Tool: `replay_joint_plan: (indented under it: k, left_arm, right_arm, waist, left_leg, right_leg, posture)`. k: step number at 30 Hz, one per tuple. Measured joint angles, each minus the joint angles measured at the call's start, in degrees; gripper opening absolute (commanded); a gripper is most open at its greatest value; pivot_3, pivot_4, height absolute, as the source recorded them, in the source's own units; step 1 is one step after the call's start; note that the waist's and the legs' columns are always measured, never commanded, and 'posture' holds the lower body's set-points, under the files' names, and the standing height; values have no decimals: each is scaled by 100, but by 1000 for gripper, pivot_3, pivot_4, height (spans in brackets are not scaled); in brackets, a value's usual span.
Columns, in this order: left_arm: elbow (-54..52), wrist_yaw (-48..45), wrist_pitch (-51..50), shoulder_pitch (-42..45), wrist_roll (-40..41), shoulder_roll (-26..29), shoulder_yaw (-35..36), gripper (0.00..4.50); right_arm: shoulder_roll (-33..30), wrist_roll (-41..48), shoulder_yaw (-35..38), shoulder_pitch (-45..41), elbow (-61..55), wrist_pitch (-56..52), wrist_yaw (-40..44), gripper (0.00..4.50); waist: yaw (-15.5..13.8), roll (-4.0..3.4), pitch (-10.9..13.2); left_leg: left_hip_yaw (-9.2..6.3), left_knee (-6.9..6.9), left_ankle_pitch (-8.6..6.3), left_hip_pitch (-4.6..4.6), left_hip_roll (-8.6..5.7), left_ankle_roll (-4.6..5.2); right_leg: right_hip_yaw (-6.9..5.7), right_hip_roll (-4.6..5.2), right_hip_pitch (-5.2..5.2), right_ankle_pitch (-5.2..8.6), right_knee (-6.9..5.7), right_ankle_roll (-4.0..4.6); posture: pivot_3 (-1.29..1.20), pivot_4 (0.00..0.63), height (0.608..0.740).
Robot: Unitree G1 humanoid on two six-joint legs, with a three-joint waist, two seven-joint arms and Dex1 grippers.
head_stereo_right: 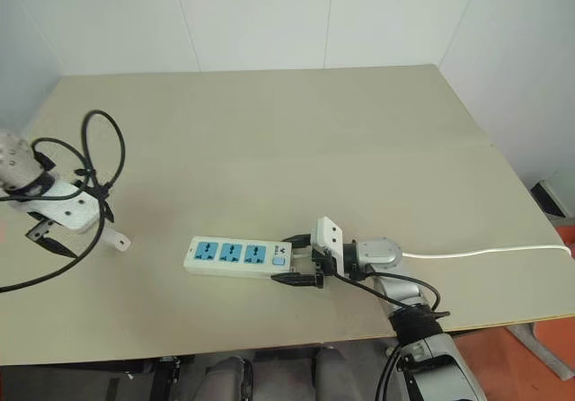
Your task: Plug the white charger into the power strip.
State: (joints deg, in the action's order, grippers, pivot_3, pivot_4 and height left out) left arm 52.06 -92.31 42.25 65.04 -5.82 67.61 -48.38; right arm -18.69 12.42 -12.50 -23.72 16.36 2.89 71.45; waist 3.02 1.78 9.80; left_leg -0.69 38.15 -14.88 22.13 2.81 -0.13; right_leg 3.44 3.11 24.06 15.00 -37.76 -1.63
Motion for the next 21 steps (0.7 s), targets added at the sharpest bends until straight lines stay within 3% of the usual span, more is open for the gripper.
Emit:
replay_joint_plan:
  k: [20,21]
  left_arm:
    - [384,342,386,-320,-1333,-845,810,4500]
    - [378,392,386,-365,-1397,-864,852,4316]
  right_arm:
    - [-25,12,23,200,-265,-125,-315,3411]
    - [-28,11,22,213,-290,-142,-324,3411]
  waist:
    - [-34,1,0]
    - [-37,1,0]
  left_leg:
    - [0,38,0,12,0,1]
    - [0,39,0,12,0,1]
  right_leg:
    - [2,0,11,0,-24,0]
    - [2,0,11,0,-24,0]
  posture:
    - [0,150,740]
    - [0,150,740]
